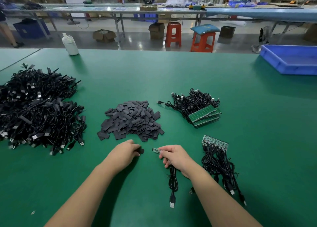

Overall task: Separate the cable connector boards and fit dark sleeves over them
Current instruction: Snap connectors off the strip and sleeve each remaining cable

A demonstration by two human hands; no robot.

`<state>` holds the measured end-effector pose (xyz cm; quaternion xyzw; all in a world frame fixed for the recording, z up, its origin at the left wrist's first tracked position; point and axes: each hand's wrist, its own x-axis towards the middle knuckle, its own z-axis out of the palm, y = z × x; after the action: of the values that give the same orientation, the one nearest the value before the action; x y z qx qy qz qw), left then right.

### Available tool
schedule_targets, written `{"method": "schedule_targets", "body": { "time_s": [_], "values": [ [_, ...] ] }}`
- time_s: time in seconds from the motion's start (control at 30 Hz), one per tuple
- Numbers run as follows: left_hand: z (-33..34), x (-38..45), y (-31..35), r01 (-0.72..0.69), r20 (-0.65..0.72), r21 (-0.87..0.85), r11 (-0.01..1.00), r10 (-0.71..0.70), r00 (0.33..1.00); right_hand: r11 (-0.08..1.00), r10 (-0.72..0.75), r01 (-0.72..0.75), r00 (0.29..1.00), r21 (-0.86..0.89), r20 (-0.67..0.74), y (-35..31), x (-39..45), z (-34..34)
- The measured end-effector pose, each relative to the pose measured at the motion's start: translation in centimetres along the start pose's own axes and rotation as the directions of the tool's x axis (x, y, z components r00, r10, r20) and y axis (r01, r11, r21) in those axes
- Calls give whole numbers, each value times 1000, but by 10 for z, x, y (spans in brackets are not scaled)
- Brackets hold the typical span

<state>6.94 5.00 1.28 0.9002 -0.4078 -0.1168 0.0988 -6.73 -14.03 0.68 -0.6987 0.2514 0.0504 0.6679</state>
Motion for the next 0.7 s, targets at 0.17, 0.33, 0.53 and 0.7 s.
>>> {"method": "schedule_targets", "body": {
  "time_s": [0.17, 0.33, 0.53, 0.7],
  "values": [
    [-2, -5, 0, -92, -65, 240, 966, 111, 992, 1000, -8, 9, 1000, -19, 19, 1, 0, 1],
    [-1, -12, 10, -165, -152, -17, 986, 160, 975, 999, -30, 31, 999, -32, 43, 1, -1, -2],
    [4, -17, 21, -202, -197, -176, 963, 167, 966, 999, -32, 35, 996, -39, 81, 0, -2, -3],
    [3, -19, 22, -176, -194, -207, 962, 136, 971, 999, -35, 38, 995, -32, 97, -1, -3, -3]
  ]
}}
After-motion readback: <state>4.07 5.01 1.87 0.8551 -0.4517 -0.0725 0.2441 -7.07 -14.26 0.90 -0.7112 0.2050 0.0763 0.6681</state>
